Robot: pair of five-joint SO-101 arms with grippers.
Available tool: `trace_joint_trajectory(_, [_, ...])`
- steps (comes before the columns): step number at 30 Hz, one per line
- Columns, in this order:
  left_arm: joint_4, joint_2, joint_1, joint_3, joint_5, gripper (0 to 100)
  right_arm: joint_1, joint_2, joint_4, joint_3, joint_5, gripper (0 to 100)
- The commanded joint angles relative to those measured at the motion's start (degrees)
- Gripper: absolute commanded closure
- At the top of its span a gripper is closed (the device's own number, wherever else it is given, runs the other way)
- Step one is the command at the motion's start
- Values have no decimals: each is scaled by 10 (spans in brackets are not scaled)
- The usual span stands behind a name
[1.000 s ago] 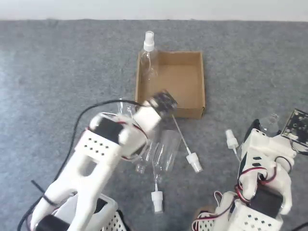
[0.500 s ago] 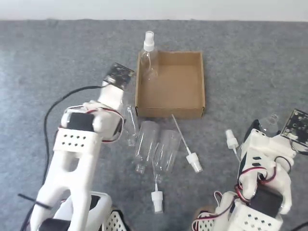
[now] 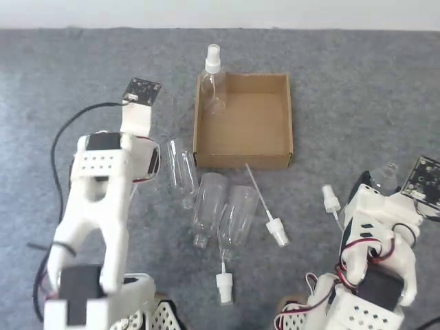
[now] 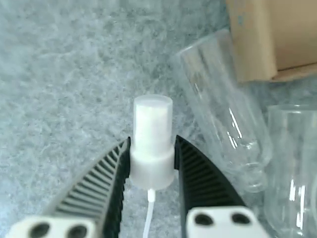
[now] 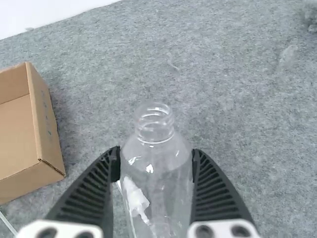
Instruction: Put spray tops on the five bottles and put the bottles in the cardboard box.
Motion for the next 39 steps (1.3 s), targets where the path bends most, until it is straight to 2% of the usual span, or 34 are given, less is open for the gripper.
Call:
trace_joint_trajectory(1, [-14, 63, -3, -73, 4, 935, 2, -7, -15, -6, -2, 947])
trace_joint_trajectory(12, [-2, 208, -16, -167, 4, 930, 2, -7, -15, -6, -2, 947])
trace_joint_trajectory(21, [87, 349, -16, -300, 4, 822, 2, -7, -15, -6, -2, 947])
trace_joint_trajectory(31, [165, 429, -17, -419, 1, 819, 2, -7, -15, -6, 15, 947])
trace_joint_trajectory(36, [233, 446, -16, -499, -3, 819, 2, -7, -15, -6, 16, 947])
trace_joint_trajectory(39, [266, 471, -14, -542, -33, 822, 2, -7, -15, -6, 17, 947])
